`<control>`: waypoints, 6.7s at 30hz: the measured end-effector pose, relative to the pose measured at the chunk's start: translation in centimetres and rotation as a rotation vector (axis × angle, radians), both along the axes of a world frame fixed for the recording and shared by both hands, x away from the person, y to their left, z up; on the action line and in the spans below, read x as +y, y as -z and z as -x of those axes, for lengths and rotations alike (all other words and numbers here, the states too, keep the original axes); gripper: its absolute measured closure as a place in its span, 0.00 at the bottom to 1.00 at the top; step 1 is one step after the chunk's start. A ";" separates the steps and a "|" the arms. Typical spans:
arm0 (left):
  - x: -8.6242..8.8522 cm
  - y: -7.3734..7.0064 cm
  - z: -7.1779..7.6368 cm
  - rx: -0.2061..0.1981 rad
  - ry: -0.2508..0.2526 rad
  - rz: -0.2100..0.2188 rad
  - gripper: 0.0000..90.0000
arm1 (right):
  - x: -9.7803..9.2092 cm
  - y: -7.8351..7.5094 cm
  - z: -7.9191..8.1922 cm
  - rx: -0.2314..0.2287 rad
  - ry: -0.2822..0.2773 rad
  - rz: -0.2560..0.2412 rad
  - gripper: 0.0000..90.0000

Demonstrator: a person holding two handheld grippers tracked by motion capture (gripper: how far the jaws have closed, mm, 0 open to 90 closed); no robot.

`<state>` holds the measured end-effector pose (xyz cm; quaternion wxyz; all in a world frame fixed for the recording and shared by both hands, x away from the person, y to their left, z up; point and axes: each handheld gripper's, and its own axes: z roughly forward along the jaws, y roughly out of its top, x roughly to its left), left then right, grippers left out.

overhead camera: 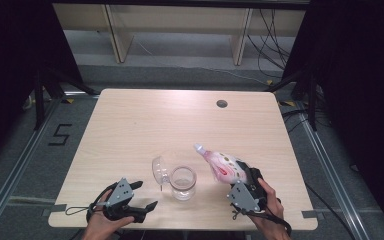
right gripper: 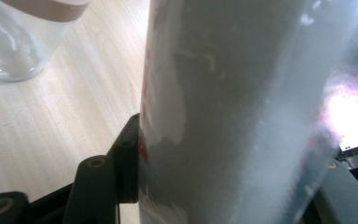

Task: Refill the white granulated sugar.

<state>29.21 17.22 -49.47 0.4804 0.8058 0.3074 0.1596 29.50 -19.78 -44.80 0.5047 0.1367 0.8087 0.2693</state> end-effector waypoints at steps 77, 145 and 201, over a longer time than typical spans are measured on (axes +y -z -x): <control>0.2 0.0 0.0 -0.004 -0.004 -0.016 0.18 | 3.2 -0.9 1.9 -0.335 -0.139 0.849 0.54; 0.2 -0.1 -0.2 -0.019 0.015 -0.013 0.18 | 2.3 -1.1 1.7 -0.375 -0.140 0.779 0.55; 0.1 -0.1 -0.1 -0.011 0.004 0.004 0.18 | 2.4 -1.5 1.8 -0.373 -0.142 0.758 0.55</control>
